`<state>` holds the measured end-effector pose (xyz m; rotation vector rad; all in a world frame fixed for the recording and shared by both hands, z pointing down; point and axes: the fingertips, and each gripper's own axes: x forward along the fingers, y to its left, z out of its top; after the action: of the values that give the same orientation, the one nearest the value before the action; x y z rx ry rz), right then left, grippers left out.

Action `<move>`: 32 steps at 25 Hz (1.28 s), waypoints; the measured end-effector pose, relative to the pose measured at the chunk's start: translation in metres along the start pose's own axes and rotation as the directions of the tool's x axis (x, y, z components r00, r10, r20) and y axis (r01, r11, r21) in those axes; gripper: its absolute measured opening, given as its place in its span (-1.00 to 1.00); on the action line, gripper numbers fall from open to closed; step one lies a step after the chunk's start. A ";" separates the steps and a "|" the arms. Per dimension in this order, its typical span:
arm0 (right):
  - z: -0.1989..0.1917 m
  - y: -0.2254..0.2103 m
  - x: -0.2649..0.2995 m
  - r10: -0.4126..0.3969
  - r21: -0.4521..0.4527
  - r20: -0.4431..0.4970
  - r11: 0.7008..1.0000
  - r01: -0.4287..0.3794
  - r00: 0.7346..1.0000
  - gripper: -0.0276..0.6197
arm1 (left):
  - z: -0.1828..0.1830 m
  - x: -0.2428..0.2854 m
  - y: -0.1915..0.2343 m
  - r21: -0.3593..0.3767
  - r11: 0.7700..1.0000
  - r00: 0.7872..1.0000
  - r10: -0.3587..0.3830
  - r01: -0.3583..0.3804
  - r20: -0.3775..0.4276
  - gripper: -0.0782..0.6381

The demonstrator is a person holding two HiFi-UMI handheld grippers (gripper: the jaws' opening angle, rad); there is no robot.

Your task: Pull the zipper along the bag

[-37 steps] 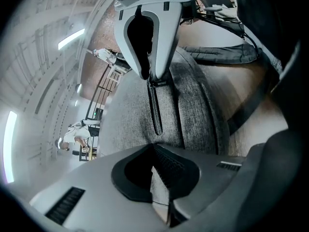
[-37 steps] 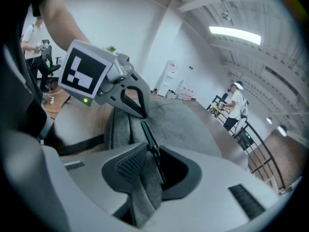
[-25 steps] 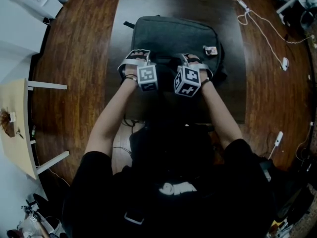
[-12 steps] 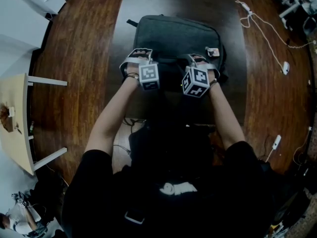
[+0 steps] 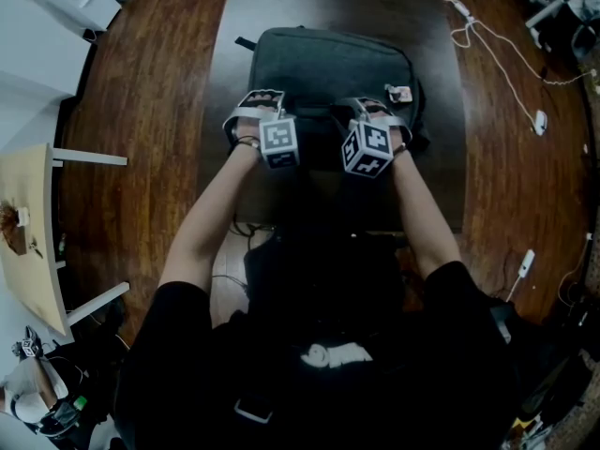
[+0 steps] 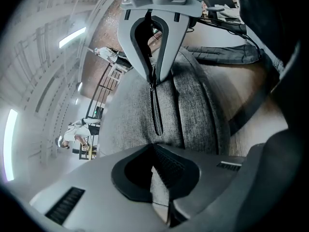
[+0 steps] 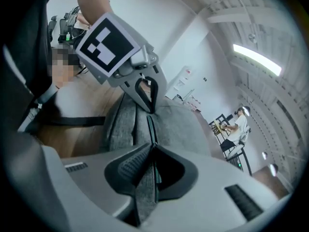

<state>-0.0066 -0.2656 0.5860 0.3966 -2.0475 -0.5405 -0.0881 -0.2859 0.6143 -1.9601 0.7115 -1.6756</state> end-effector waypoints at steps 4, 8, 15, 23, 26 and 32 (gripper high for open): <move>0.003 -0.006 -0.005 -0.018 -0.034 -0.013 0.999 0.018 1.000 -0.84 | -0.001 0.000 0.000 -0.006 1.000 1.000 -0.006 0.006 0.002 -0.79; 0.001 -0.007 -0.009 -0.045 -0.042 -0.017 0.998 0.045 0.999 -0.84 | -0.001 0.000 0.001 -0.010 1.000 1.000 -0.006 0.006 0.009 -0.79; -0.006 -0.007 -0.010 -0.062 -0.018 -0.018 0.998 0.061 0.998 -0.84 | 0.000 0.000 0.000 -0.013 1.000 1.000 -0.012 0.012 0.018 -0.79; -0.012 -0.008 -0.012 -0.070 -0.010 -0.033 0.998 0.069 0.997 -0.84 | -0.001 -0.001 0.000 -0.016 1.000 1.000 -0.016 0.016 0.018 -0.79; -0.016 -0.009 -0.014 -0.071 -0.004 -0.037 0.997 0.071 0.997 -0.84 | -0.001 0.000 0.000 -0.015 1.000 1.000 -0.019 0.019 0.014 -0.79; -0.020 -0.009 -0.017 -0.096 -0.042 -0.049 0.995 0.094 0.994 -0.84 | 0.000 -0.002 0.002 -0.019 1.000 1.000 -0.019 0.019 0.023 -0.79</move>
<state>0.0199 -0.2700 0.5782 0.4814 -1.9736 -0.6220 -0.0885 -0.2862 0.6111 -2.0021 0.7056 -1.6604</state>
